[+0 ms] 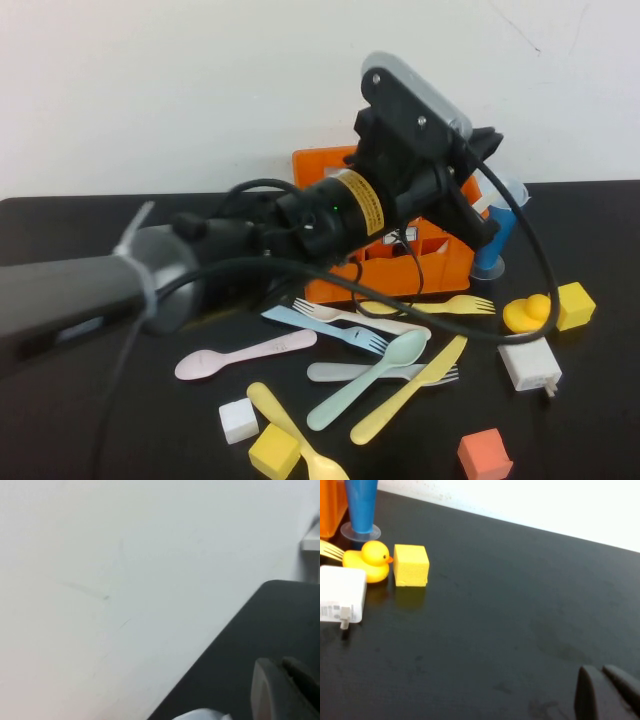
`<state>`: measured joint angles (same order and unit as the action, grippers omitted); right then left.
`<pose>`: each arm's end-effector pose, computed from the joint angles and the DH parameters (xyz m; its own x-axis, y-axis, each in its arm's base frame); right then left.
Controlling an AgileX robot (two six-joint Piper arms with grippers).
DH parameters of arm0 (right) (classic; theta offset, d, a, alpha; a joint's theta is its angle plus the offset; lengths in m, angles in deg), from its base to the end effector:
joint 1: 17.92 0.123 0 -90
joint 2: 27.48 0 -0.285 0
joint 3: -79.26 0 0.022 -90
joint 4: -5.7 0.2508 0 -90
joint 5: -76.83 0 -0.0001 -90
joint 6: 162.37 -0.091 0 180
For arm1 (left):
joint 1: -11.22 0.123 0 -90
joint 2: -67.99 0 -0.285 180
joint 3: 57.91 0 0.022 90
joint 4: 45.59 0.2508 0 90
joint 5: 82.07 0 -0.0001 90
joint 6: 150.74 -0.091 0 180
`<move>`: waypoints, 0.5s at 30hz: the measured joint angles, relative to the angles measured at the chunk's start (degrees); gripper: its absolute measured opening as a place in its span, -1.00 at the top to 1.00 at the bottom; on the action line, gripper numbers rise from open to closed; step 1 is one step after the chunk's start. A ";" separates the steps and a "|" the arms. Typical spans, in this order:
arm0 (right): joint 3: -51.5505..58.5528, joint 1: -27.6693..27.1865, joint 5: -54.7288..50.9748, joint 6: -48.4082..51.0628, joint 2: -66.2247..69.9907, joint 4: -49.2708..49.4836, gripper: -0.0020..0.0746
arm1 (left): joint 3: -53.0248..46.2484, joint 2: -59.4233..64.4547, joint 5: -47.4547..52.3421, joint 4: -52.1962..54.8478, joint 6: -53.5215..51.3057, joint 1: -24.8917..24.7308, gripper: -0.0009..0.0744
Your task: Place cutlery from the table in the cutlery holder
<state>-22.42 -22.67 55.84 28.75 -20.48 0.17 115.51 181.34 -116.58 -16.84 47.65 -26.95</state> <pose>0.0521 -0.0075 0.1746 -0.2997 -0.2563 -0.9190 0.0331 0.9599 -0.2785 0.3218 -0.2845 0.2803 0.0994 0.0485 -0.9939 0.8028 0.5862 0.1089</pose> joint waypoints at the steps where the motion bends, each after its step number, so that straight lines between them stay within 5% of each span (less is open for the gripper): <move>1: 0.00 0.00 0.00 0.00 0.00 0.00 0.95 | -0.83 -1.19 0.44 0.53 0.71 -0.11 0.97; 15: 0.00 0.00 0.00 0.00 0.00 0.00 0.95 | -22.27 -19.49 1.30 1.63 6.54 -0.46 0.98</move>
<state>-22.42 -22.67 55.84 28.75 -20.48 0.17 93.24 161.85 -115.28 -15.21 54.19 -27.40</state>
